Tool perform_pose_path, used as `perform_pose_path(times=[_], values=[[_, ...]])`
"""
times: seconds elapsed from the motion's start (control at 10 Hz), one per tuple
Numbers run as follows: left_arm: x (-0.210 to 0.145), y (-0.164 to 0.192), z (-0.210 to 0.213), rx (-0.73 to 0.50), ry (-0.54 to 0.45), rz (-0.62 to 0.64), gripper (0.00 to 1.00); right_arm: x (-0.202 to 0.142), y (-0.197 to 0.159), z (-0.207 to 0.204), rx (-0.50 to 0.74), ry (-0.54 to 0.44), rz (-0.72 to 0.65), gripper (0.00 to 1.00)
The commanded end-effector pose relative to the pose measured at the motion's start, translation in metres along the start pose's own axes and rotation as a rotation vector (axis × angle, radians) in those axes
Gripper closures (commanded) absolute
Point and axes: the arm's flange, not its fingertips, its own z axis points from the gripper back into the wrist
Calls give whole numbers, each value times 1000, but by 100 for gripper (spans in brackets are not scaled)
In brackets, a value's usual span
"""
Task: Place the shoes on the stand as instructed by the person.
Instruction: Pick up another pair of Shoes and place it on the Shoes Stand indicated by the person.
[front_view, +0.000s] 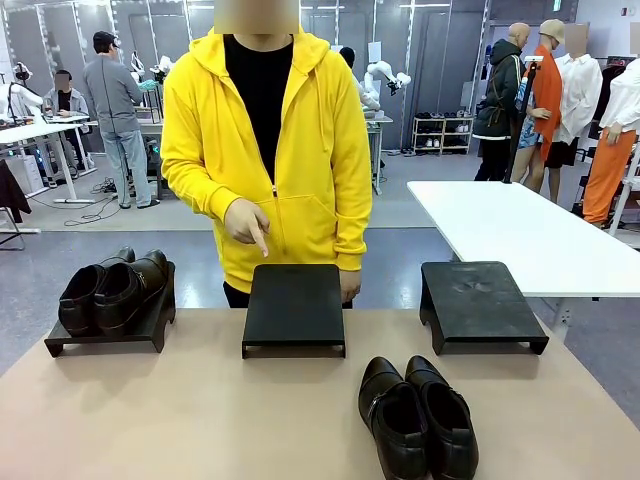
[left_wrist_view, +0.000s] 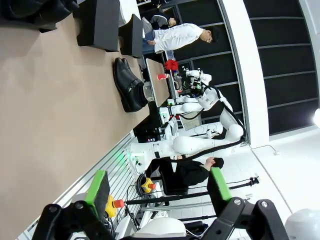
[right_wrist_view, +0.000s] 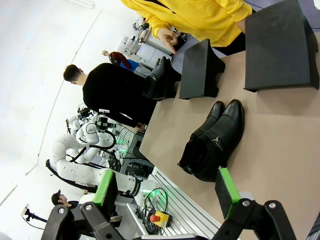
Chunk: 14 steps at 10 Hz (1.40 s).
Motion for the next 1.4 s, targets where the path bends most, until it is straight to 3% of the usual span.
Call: perform_pose_path(times=[0.0,0.1,0.3,0.7,1.0,1.3], values=[[-2,0,0,-8,3,-4,0,-2,20,0,-28,59,43,0],[-2,0,0,-8,3,-4,0,0,49,-14,-155,139,39,0],[-2,0,0,-8,3,-4,0,5,96,-43,-253,277,44,0],[-2,0,0,-8,3,-4,0,17,166,-152,-466,472,63,0],[-2,0,0,-8,3,-4,0,5,192,-236,-582,541,116,0],[-2,0,0,-8,3,-4,0,-27,205,-303,-786,521,124,0]])
